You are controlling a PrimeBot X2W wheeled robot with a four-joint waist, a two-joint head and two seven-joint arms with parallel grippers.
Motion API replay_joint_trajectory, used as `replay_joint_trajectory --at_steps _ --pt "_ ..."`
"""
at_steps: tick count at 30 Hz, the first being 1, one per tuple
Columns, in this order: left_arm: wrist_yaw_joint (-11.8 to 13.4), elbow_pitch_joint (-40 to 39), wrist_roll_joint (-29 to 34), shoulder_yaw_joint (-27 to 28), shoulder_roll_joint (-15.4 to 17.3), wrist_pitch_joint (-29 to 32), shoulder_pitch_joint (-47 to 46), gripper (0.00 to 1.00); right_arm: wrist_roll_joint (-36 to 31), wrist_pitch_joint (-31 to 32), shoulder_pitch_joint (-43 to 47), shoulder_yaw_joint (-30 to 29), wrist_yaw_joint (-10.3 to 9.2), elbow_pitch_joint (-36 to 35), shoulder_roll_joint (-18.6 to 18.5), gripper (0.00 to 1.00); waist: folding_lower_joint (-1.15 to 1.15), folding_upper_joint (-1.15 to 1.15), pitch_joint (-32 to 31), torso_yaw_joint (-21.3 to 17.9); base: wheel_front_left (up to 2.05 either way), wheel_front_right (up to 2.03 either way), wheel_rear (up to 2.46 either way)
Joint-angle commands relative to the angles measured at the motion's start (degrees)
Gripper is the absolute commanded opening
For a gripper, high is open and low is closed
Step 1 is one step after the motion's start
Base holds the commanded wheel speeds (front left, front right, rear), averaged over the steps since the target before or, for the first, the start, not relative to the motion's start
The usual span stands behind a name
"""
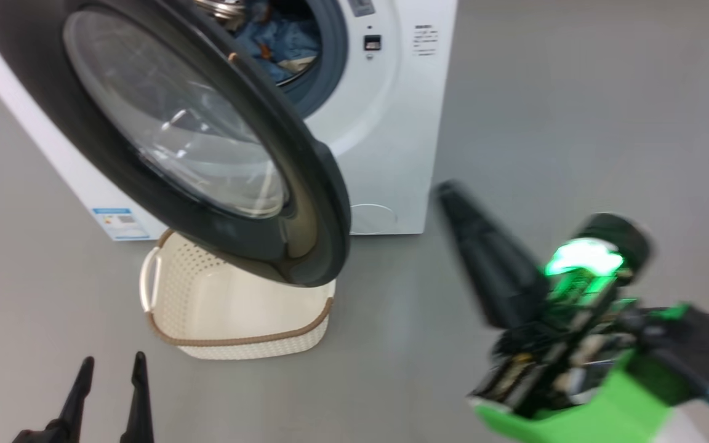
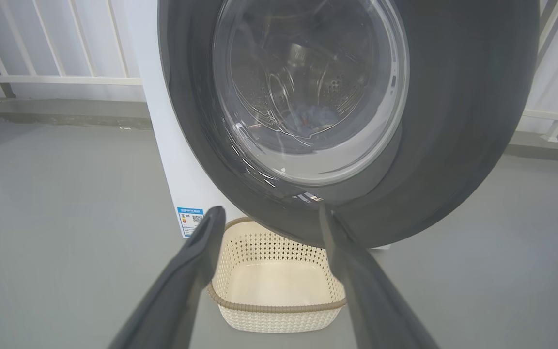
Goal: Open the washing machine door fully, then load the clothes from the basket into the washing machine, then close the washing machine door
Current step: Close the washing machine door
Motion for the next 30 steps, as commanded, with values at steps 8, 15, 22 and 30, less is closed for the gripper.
replay_joint_trajectory --at_steps 8,15,22,30 --pt "-0.1 -0.7 -1.0 -2.0 0.3 -0.4 -4.5 1.00 3.9 4.1 -6.0 15.0 0.09 6.6 -0.5 0.00 0.00 0.00 2.3 6.8 0.00 0.00 0.00" --pt "-0.1 -1.1 -1.8 -4.8 0.3 -0.4 -7.3 1.00 5.0 4.5 -6.9 20.8 0.09 15.6 -1.3 0.00 0.00 0.00 5.5 11.4 0.00 0.00 0.00" --pt "0.1 -1.5 -2.8 -5.6 0.3 -0.4 -9.4 1.00 4.8 2.1 -7.6 19.6 0.09 25.1 -2.4 0.00 0.00 0.00 8.6 12.6 0.00 0.00 0.00" --pt "0.6 -1.8 -3.7 -6.3 0.3 -0.4 -10.8 1.00 4.1 0.4 -9.4 16.5 0.09 30.8 -2.5 0.00 0.00 0.00 11.4 12.3 0.00 0.00 0.00"
